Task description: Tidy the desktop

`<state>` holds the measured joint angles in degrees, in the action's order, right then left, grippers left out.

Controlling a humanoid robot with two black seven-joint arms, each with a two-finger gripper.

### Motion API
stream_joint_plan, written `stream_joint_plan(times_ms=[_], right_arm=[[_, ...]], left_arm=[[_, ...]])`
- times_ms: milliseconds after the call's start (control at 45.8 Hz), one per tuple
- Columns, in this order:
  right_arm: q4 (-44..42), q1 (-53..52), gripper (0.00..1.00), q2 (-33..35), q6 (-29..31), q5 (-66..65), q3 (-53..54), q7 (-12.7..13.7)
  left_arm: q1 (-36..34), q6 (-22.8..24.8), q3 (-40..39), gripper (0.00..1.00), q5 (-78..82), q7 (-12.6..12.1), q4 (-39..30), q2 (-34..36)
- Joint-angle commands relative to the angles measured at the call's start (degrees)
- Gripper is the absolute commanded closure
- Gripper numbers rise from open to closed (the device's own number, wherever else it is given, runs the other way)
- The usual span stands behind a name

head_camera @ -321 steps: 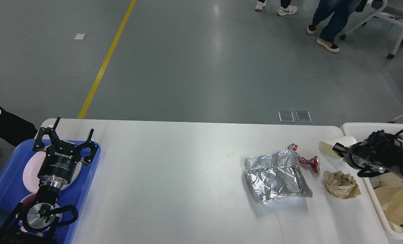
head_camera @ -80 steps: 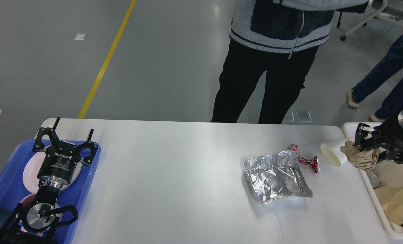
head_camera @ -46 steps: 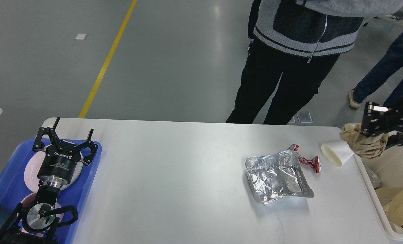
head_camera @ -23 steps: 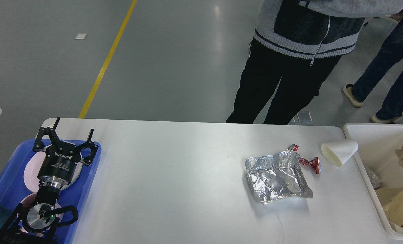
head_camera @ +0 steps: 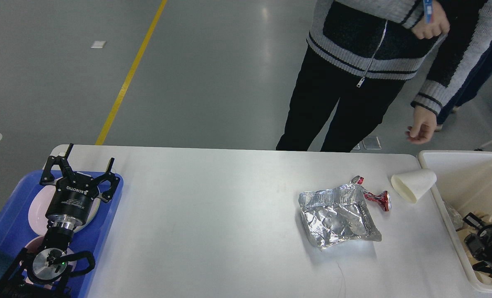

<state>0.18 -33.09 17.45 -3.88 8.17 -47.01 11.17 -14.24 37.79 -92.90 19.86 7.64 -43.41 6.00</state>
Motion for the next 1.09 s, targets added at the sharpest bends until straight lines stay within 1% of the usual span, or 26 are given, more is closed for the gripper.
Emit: stream_joint_plan(times_ms=[0, 175, 197, 219, 262, 284, 306, 328, 721, 852, 918, 983, 1071], right_arm=[[-0.2, 2.4, 1.00, -1.2, -1.7, 0.0, 0.2, 0.0], [-0.2, 2.6, 1.00, -0.7, -2.4, 0.0, 0.1, 0.0], [-0.2, 2.6, 0.96, -0.7, -2.5, 0.0, 0.1, 0.0], [-0.2, 2.6, 0.77, -0.7, -2.7, 0.0, 0.0, 0.0], [-0.2, 2.2, 0.35, -0.5, -3.5, 0.0, 0.0, 0.0], [-0.2, 2.1, 0.17, -0.3, -4.1, 0.0, 0.0, 0.0], [-0.2, 2.0, 0.02, -0.2, -4.8, 0.0, 0.0, 0.0], [-0.1, 2.0, 0.00, -0.1, -5.2, 0.0, 0.1, 0.1], [1.2, 1.1, 0.00, 0.1, -5.2, -0.1, 0.1, 0.1], [2.2, -0.6, 0.00, 1.3, -4.1, -0.2, 0.0, 0.2], [4.5, -2.1, 0.00, 2.7, -3.7, -0.4, 0.0, 0.2], [9.8, -5.7, 0.00, 5.4, -2.5, -1.0, -0.3, 0.3], [18.2, -12.4, 0.00, 9.8, 0.5, -1.6, -1.5, 0.3]], left_arm=[[0.0, 0.0, 0.0, 0.04, -0.1, 0.0, 0.0, 0.0], [0.0, 0.0, 0.0, 0.04, -0.1, 0.0, 0.0, 0.1], [0.0, 0.0, 0.0, 0.04, -0.1, 0.0, 0.0, 0.1], [0.0, 0.0, 0.0, 0.04, 0.0, 0.0, 0.0, 0.0], [0.0, 0.0, 0.0, 0.04, 0.0, 0.0, 0.0, 0.1], [0.0, 0.0, 0.0, 0.04, 0.0, 0.0, 0.0, 0.1], [-0.1, 0.0, 0.0, 0.04, 0.0, 0.0, 0.0, 0.1], [0.0, 0.0, 0.0, 0.04, 0.0, 0.0, 0.1, 0.1], [0.0, 0.0, 0.0, 0.04, 0.0, 0.0, 0.0, 0.1], [0.0, 0.0, 0.0, 0.04, -0.1, 0.0, 0.0, 0.0], [0.0, 0.0, 0.0, 0.04, -0.1, 0.0, 0.0, 0.1], [0.0, 0.0, 0.0, 0.04, -0.1, 0.0, 0.0, 0.0], [-0.1, 0.0, 0.0, 0.04, 0.0, 0.0, 0.0, 0.1]])
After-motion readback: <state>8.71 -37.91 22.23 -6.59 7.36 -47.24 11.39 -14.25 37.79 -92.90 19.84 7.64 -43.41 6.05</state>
